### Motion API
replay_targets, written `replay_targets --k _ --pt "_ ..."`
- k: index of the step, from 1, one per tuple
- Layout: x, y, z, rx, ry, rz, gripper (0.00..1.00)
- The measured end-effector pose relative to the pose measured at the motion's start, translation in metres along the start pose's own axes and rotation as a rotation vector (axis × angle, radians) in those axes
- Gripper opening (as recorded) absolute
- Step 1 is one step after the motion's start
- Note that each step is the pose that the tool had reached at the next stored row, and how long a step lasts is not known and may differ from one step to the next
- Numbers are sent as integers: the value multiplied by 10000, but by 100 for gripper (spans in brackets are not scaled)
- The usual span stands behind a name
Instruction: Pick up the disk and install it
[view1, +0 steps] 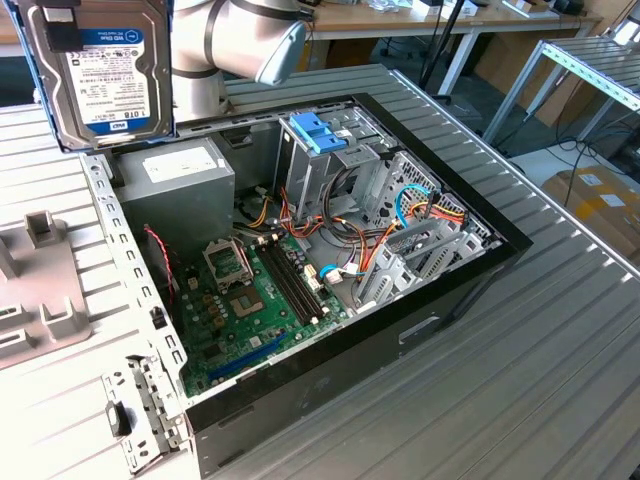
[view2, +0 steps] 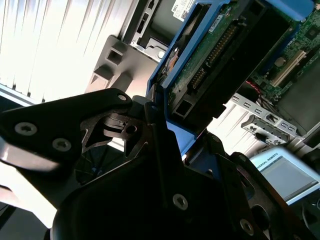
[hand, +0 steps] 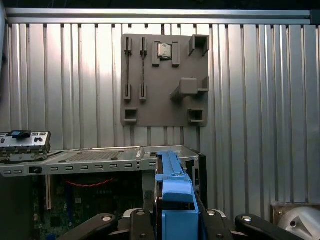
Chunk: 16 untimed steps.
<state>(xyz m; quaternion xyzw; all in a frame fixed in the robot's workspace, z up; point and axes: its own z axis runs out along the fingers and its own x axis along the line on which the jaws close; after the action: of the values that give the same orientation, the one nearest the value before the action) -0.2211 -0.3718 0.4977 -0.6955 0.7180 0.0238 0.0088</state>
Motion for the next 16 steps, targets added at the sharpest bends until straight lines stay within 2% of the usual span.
replay_targets --k 9,10,11,12,13,16 --pt "-3 -93 2 -1 0 0 37" --pt "-4 -153 3 -3 0 1 37" --pt "-8 -296 4 -9 0 1 37" --pt "-11 -408 4 -10 0 0 37" --pt "-12 -435 4 -10 0 0 37" --pt "-12 -456 5 -10 0 1 37"
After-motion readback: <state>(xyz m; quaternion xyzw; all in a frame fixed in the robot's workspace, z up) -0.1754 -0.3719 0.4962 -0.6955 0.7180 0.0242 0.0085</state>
